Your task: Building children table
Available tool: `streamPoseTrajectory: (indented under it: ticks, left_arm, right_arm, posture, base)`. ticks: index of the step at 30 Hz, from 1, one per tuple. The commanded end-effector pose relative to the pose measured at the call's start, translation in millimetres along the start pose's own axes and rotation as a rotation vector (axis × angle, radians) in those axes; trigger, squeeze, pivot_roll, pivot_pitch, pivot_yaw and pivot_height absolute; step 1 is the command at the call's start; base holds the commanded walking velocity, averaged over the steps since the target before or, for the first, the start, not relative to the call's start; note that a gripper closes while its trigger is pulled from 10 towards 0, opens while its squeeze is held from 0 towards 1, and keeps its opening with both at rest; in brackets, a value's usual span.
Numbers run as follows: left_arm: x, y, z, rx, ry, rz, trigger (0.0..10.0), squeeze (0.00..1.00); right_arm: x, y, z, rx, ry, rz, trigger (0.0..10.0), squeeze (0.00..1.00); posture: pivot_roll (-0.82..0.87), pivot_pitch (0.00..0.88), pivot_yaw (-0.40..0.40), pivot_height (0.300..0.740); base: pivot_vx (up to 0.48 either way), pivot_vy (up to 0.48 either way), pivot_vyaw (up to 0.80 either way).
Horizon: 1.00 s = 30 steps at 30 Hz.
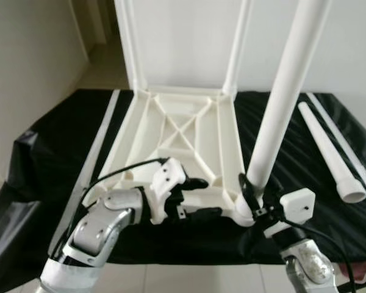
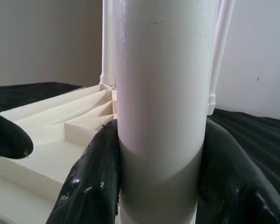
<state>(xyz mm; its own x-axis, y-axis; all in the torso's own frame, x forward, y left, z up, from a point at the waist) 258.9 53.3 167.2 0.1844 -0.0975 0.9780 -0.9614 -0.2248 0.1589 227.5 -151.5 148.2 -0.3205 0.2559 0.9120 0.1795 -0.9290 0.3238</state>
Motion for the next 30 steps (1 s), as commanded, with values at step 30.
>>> streamPoseTrajectory:
  ticks: [30]
  left_arm:
    - [4,-5.5,-1.6,0.046,0.009,0.007,10.0,0.00]
  right_arm:
    - [-16,-4.7,7.1,0.018,-0.117,0.116,10.0,0.00]
  posture:
    - [0.00,0.017,0.020,0.740]
  base:
    - [0.000,0.000,0.00]
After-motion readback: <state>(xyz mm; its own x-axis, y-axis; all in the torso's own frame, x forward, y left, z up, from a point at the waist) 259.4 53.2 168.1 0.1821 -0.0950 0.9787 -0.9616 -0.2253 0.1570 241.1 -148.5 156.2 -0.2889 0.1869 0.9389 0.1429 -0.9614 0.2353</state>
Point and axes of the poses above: a point about 5 cm out from each wrist's last joint towards the gripper, its own z axis pointing out of the wrist towards the gripper, its own x axis along the axis of the wrist's last joint, y = z × x, the point moved 2 cm from there along z, pointing out of the wrist towards the gripper, and after that the axes turned 13 degrees about -z, right-handed, at the moved point
